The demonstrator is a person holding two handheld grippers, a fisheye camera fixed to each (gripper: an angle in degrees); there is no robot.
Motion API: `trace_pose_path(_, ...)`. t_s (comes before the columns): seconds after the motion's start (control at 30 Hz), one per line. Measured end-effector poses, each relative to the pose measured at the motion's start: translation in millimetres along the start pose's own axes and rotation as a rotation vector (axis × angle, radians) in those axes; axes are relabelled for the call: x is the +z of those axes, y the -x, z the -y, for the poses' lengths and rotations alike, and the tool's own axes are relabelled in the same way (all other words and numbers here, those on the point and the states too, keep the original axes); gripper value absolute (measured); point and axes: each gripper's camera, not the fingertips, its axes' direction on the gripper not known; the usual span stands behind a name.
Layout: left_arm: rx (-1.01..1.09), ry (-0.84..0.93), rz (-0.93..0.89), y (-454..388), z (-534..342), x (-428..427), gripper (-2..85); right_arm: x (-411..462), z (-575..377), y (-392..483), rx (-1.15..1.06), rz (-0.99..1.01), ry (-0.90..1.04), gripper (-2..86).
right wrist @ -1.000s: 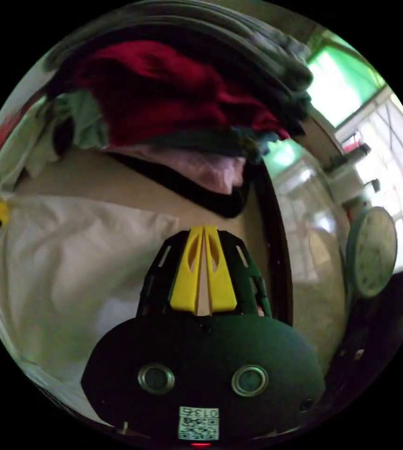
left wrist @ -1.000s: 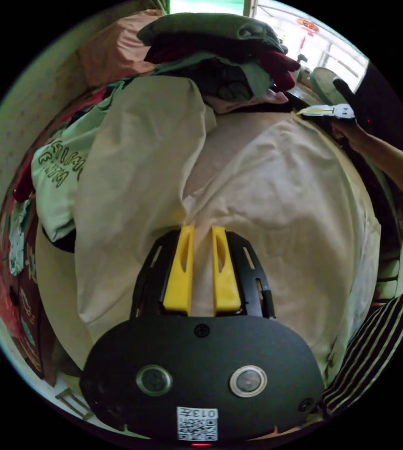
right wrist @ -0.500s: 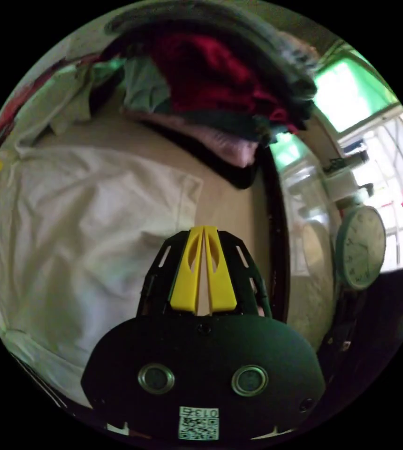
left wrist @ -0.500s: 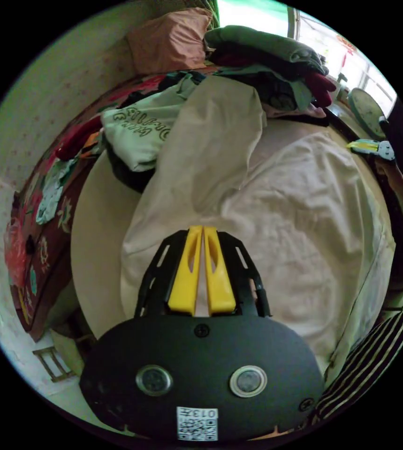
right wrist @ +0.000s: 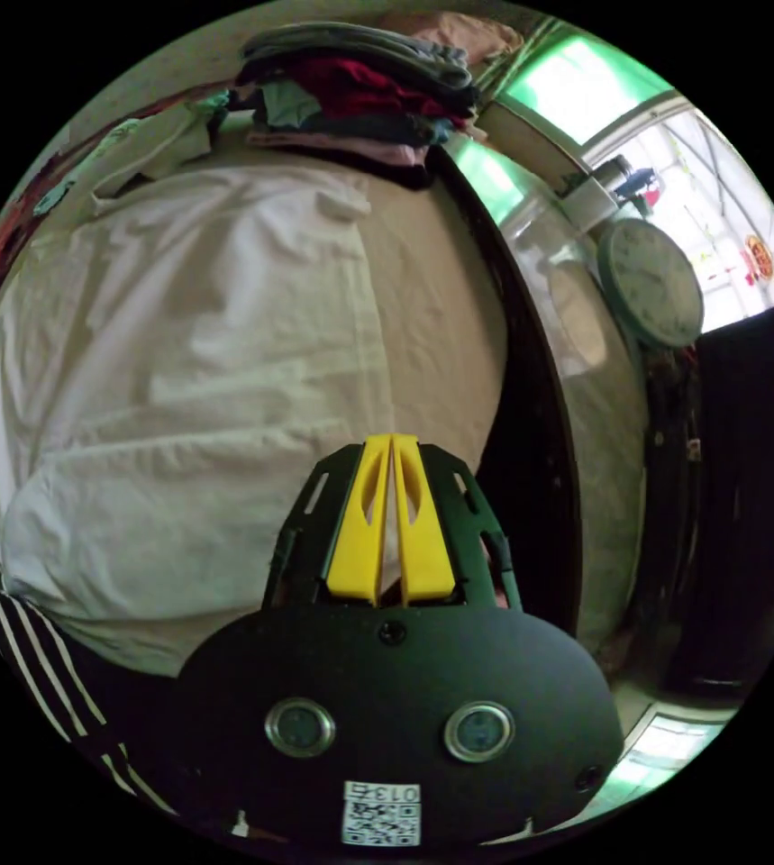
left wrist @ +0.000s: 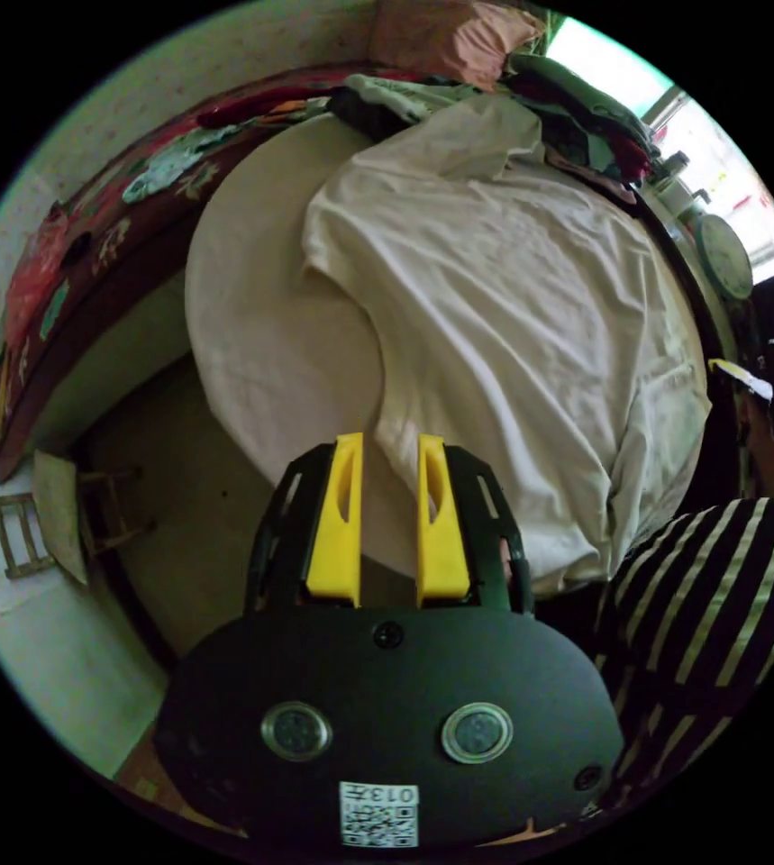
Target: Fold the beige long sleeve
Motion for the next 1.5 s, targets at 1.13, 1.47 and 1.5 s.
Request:
trace_pose_path(1.13, 0.127, -0.178, -0.126, -87, -106, -35, 10.5, 42, -168, -85, 0.01, 0.3, -0.091, 5.1)
trace_pose_path(1.47, 0.487, 0.003, -0.007, -222, -125, 43, 14.6, 62, -140, -71, -0.079, 0.335, -0.045, 8.3)
trace_pose_path(1.5, 0.491, 0.031, 0.021, -223, -124, 51, 13.2, 65, -136, -71, -0.077, 0.343, -0.035, 8.1)
